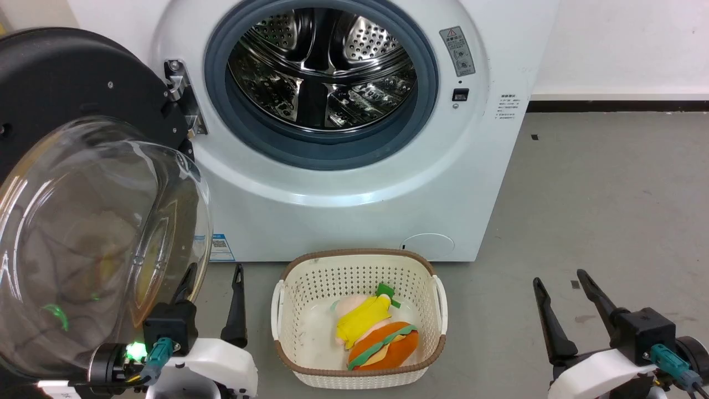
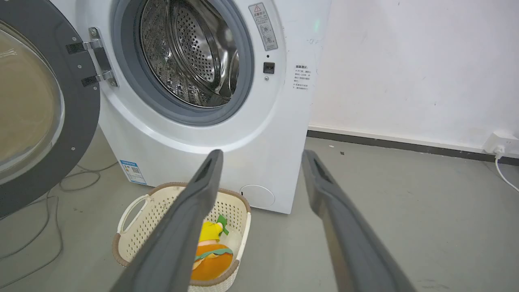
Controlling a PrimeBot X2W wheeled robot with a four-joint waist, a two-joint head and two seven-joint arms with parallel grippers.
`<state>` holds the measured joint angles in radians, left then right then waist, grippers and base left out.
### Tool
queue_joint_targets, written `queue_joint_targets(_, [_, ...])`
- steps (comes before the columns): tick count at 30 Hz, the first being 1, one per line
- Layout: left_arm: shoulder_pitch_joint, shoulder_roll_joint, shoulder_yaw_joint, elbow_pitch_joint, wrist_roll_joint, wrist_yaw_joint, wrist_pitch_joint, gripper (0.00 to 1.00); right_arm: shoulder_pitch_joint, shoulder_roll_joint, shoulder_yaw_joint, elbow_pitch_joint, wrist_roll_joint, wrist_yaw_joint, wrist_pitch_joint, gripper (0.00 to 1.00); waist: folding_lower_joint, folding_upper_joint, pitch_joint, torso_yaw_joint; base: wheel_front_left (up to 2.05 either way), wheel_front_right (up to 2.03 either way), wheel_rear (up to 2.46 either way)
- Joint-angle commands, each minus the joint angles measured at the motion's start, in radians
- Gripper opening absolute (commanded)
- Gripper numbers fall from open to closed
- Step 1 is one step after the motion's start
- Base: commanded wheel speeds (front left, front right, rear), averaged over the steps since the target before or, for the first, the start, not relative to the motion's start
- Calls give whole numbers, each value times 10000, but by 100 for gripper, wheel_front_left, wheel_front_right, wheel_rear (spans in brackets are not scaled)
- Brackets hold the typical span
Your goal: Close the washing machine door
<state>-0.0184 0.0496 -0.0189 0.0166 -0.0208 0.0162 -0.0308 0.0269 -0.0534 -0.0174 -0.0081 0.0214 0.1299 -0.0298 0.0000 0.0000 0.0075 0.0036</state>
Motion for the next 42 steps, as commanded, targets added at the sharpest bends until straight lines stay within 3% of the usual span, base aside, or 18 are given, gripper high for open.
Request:
queue_joint_targets(1, [-12, 4, -30, -22, -61, 90, -105, 100, 10, 2, -35, -35, 122, 0, -103, 100, 0, 0, 7, 3, 0, 0, 0])
queue_joint_targets(14, [-79, 4, -155, -164, -123, 385, -348, 100, 12, 5, -130, -149, 326, 1, -348, 100, 0, 0, 75, 255, 0, 0, 0])
queue_joint_targets(39, [-88, 6, 522, -1560, -341, 667, -836, 100, 89, 12, -315, -238, 621, 3, -839, 100, 0, 0, 176, 1859, 0, 0, 0])
queue_joint_targets(40, [-101, 6, 616, -1654, -413, 655, -855, 80, 93, 12, -321, -238, 631, 3, -858, 100, 0, 0, 182, 1923, 0, 0, 0])
queue_joint_targets(41, [-125, 6, 723, -1758, -494, 642, -874, 15, 94, 12, -328, -239, 643, 3, -876, 100, 0, 0, 187, 1983, 0, 0, 0])
queue_joint_targets(42, [-146, 6, 825, -1853, -622, 619, -893, 0, 97, 13, -336, -239, 656, 3, -895, 100, 0, 0, 192, 2043, 0, 0, 0])
